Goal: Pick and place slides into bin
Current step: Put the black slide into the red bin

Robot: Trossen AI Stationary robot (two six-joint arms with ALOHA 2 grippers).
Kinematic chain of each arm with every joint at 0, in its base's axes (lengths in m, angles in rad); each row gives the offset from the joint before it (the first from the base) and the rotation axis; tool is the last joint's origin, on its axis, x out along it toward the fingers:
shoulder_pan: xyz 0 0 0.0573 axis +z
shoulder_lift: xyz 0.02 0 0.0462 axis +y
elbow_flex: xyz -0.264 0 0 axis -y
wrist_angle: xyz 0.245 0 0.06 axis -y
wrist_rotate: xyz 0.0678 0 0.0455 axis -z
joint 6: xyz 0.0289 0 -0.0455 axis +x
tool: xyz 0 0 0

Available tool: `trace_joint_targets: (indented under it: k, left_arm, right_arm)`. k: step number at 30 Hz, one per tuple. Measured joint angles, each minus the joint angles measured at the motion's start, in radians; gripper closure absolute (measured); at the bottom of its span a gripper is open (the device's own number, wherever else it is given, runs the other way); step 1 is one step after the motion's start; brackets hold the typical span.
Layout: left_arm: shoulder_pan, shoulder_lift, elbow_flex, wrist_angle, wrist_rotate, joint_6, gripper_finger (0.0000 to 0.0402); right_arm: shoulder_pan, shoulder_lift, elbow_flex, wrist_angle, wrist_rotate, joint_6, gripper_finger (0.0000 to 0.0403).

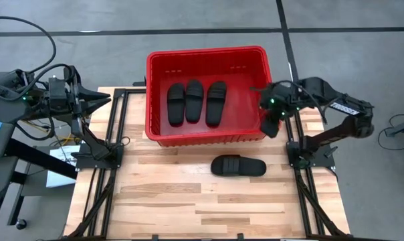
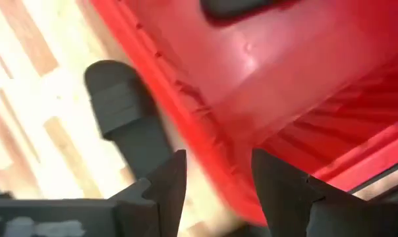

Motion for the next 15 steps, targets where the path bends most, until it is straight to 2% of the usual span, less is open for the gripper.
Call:
trace_joint_targets:
  k: [9,15]
  left_arm:
    - [0.0,0.0,0.0,0.0,0.003,0.0,0.0361]
    - [0.0,0.0,0.0,0.002,0.107,0.039,0.0361]
  right_arm:
    - [0.212,-0.076,-0.091,0.002,-0.067,0.414,0.0255]
    - [0.424,-0.093,-0.151,0.001,-0.064,0.69,0.0266]
